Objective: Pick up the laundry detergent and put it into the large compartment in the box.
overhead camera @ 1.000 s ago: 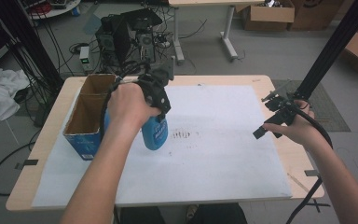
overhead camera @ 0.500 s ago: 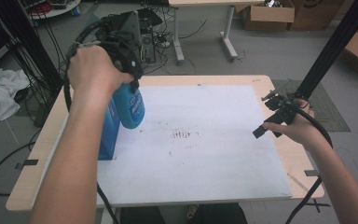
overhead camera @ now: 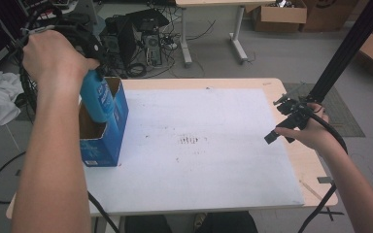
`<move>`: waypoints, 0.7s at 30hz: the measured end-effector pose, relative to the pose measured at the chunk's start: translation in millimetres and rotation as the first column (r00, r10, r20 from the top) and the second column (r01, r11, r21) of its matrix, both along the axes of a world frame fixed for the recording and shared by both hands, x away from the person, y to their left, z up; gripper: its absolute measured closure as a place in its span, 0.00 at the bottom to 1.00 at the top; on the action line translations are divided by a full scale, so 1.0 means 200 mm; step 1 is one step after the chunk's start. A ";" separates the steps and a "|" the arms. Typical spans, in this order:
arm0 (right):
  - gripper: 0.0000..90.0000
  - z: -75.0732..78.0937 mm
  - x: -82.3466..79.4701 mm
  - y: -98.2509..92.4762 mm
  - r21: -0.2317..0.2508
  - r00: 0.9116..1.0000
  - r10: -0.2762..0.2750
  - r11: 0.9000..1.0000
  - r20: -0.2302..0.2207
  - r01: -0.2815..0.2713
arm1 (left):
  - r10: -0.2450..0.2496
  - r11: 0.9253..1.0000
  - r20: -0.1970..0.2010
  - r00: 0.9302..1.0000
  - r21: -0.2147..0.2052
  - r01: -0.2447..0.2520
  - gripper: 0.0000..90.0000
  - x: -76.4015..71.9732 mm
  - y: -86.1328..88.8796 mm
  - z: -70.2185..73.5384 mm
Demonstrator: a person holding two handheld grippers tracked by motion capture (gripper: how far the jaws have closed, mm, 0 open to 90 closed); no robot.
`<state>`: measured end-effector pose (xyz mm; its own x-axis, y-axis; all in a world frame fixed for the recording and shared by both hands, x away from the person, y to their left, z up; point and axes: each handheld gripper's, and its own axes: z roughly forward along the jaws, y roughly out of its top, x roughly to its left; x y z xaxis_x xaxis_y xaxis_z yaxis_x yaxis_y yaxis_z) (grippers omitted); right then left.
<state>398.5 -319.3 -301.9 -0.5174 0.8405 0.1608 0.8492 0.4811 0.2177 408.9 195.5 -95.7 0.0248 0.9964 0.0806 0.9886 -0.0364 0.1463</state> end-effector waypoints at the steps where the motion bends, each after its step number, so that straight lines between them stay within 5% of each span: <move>1: 0.22 0.00 0.00 0.00 -0.002 1.000 0.000 1.000 0.000 0.000 | 0.012 1.000 0.004 1.000 -0.001 -0.012 0.42 0.00 0.02 0.00; 9: 0.22 -0.01 0.01 -0.01 -0.006 1.000 -0.009 1.000 -0.005 0.009 | 0.055 0.998 0.003 0.998 -0.002 -0.055 0.42 0.01 0.11 -0.03; 21: 0.22 -0.03 0.02 -0.01 -0.011 1.000 -0.015 1.000 -0.017 0.015 | 0.061 0.998 -0.023 0.998 0.020 -0.060 0.42 0.04 0.17 -0.17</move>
<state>402.2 -321.3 -307.6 -0.5024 0.8497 0.1600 0.8596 0.4709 0.1983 416.1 229.5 -129.5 -0.0335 0.9944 0.0999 0.9923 0.0212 0.1224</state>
